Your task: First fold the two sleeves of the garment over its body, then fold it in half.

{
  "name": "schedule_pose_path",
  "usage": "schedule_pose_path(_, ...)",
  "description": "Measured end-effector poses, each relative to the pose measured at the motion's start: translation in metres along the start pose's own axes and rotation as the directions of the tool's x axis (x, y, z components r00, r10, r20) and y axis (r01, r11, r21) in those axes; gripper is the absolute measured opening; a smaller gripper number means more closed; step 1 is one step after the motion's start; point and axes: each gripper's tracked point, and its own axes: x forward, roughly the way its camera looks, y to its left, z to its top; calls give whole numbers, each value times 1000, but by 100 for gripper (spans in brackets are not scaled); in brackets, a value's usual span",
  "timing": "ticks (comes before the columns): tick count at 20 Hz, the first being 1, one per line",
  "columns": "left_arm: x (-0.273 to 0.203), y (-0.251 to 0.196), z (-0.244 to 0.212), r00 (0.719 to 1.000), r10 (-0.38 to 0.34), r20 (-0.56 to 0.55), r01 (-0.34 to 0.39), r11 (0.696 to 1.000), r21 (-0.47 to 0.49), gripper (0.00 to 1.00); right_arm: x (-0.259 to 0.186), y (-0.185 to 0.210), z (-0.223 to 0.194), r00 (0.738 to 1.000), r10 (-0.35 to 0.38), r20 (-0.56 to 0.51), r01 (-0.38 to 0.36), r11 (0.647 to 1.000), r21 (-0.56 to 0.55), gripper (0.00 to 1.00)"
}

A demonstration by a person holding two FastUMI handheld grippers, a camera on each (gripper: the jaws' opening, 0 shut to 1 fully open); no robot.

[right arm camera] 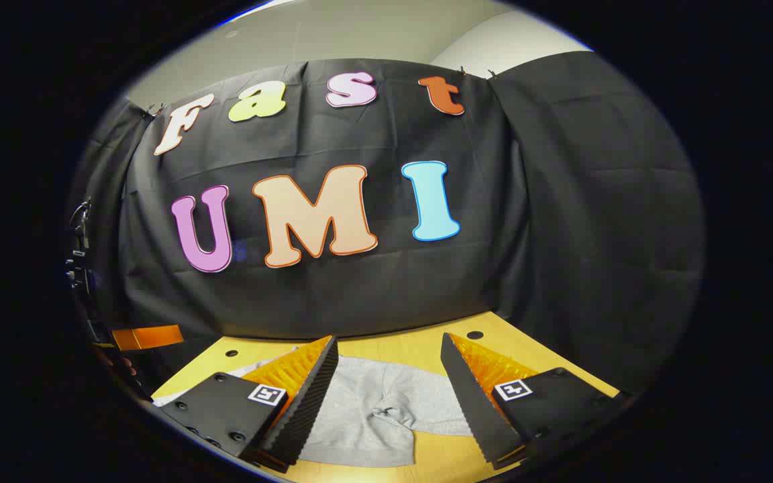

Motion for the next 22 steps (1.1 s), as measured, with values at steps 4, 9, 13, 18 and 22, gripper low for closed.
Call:
schedule_pose_path(4, -11, 18, -1, 999, 47, 5, -47, 999, 0, 95, 1, 1, -7, 1000, 6, -13, -6, 1000, 10, 97)
schedule_pose_path(9, -25, 35, -5, 994, 107, 11, -107, 994, -1, 95, 1, 3, -12, 999, 18, -26, -18, 1000, 7, 97)
schedule_pose_path(13, -33, 42, -12, 989, 147, 2, -147, 989, 1, 95, 3, 2, -20, 998, 29, -47, -29, 1000, 10, 97)
schedule_pose_path(18, -38, 43, -11, 986, 166, 12, -166, 986, -9, 95, 3, -12, -23, 999, 11, -50, -11, 1000, 2, 97)
schedule_pose_path(22, -42, 44, -12, 983, 183, 13, -183, 983, -7, 95, 1, -56, -29, 996, -62, -65, 63, 998, 5, 97)
